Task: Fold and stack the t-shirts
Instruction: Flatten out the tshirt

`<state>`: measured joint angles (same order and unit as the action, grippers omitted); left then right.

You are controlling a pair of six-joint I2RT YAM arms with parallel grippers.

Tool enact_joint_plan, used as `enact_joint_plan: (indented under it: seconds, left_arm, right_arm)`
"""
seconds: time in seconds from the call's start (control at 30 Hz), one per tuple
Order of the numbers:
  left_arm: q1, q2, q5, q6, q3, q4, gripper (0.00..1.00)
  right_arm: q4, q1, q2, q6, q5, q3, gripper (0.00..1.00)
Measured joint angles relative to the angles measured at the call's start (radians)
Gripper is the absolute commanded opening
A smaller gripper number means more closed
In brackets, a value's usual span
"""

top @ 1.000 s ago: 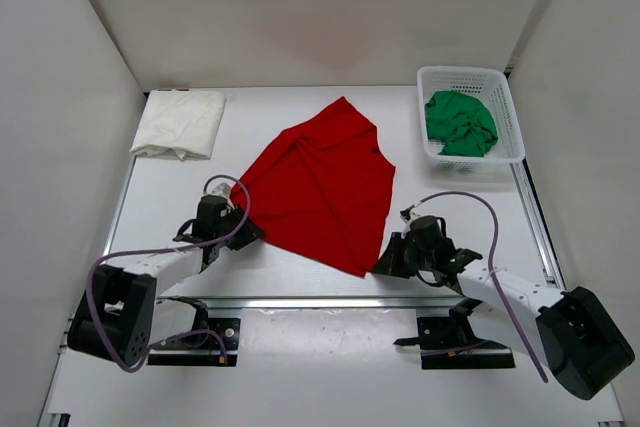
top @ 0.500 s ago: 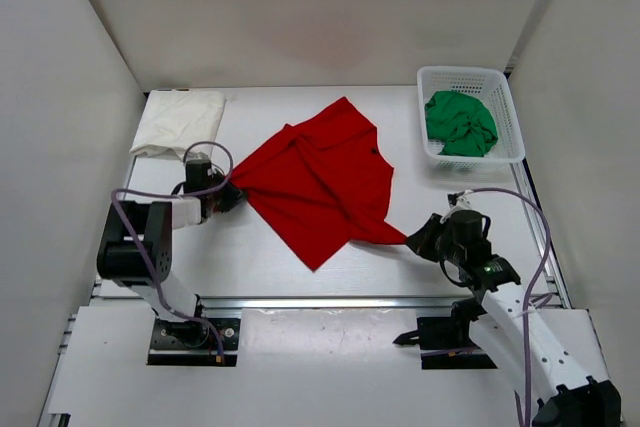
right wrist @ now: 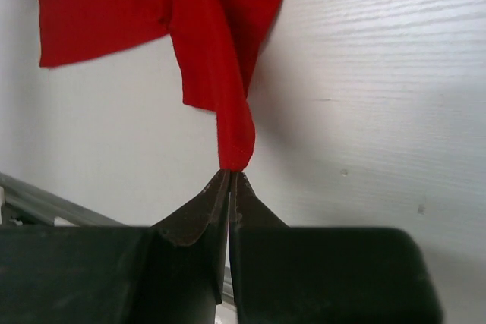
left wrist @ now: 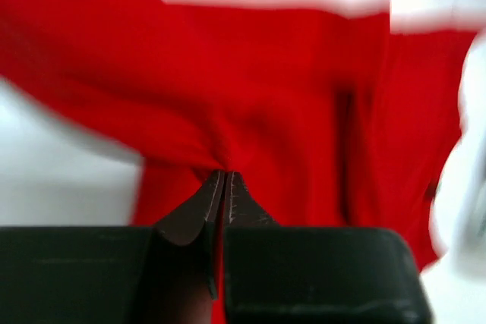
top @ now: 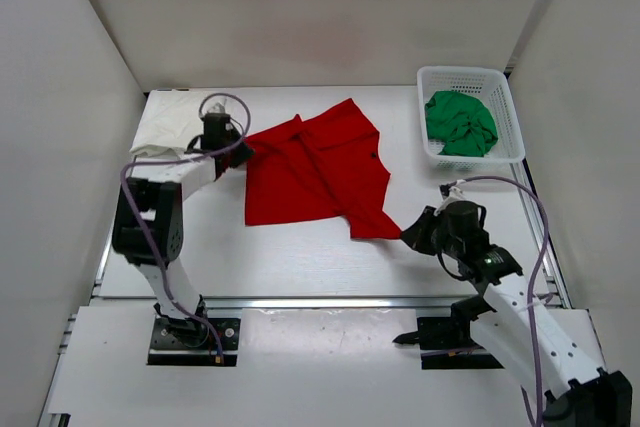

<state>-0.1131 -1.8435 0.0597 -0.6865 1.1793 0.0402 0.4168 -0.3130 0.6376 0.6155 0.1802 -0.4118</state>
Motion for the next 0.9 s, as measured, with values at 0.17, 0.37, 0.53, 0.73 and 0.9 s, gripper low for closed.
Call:
enact_joint_plan:
  seconds: [0.17,0.37,0.53,0.73,0.9]
  left_arm:
    - [-0.169,0.282,-0.032,0.023,-0.319,0.006,0.0]
    - [-0.129,0.564,-0.024,0.011,-0.658,0.011,0.28]
    - [-0.054,0.683,0.03,-0.01,-0.764,0.026,0.65]
    - [0.008,0.838,0.032,-0.012,-0.831,0.06,0.43]
    - [-0.068,0.935,0.015,-0.066,-0.934,0.06,0.43]
  right_arm:
    - [-0.029,-0.014,0.085,-0.02,0.012,0.003,0.01]
    - [-0.069,-0.016,0.112,-0.044,0.035,0.017,0.0]
    - [-0.091,-0.046,0.116,-0.045,0.043,0.026,0.0]
    - [-0.103,-0.048,0.115,-0.048,0.05,0.038,0.0]
    - [-0.12,-0.05,0.121,-0.048,0.064,0.047,0.0]
